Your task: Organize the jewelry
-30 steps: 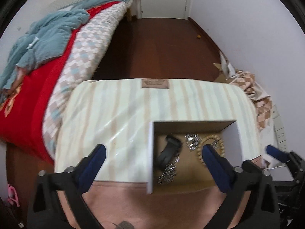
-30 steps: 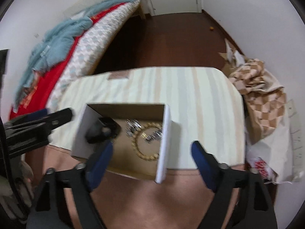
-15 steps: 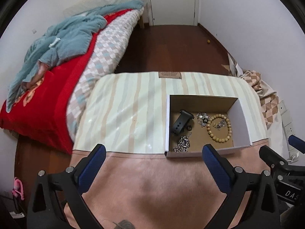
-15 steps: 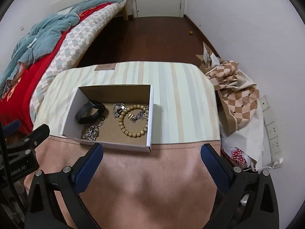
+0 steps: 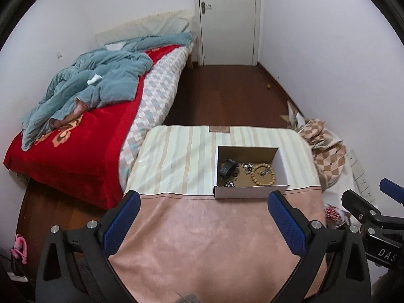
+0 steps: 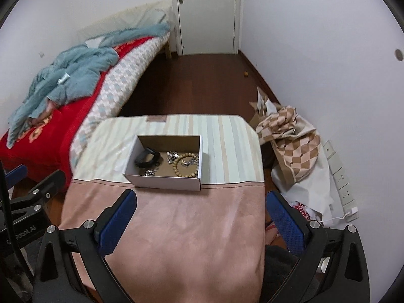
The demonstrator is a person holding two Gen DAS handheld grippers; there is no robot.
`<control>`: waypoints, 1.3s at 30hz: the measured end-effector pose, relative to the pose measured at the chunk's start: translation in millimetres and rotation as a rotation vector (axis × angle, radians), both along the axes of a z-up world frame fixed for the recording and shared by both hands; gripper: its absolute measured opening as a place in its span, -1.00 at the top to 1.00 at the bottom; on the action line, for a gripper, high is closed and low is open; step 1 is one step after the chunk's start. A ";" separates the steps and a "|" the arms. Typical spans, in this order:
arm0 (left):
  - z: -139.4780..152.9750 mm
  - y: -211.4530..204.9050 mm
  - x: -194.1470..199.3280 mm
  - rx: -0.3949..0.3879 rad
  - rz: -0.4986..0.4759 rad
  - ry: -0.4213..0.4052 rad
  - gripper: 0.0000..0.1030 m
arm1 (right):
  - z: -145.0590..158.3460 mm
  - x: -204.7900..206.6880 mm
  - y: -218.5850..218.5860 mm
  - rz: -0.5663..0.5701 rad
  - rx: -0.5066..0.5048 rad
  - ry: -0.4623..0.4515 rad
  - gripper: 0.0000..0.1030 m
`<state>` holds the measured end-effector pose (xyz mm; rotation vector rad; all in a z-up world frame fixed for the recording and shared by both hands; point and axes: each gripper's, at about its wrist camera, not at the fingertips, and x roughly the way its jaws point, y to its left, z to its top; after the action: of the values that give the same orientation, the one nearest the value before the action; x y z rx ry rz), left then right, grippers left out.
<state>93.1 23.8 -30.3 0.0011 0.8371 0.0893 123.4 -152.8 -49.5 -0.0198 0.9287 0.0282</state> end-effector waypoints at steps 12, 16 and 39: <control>62.9 -2.0 -65.4 -0.040 -0.021 -0.066 -1.00 | 97.8 -86.5 1.4 0.014 0.005 -0.136 -1.00; 68.0 -5.4 -69.4 -0.039 -0.024 -0.064 -1.00 | 111.1 -95.6 0.7 0.023 0.004 -0.144 -1.00; 36.9 -6.8 21.1 -0.025 0.008 0.016 -1.00 | 68.7 14.2 -7.3 -0.035 -0.035 -0.057 -1.00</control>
<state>114.2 17.0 6.6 -0.0248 0.8545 0.0862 137.6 -160.1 19.1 -0.0371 0.8725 -0.0206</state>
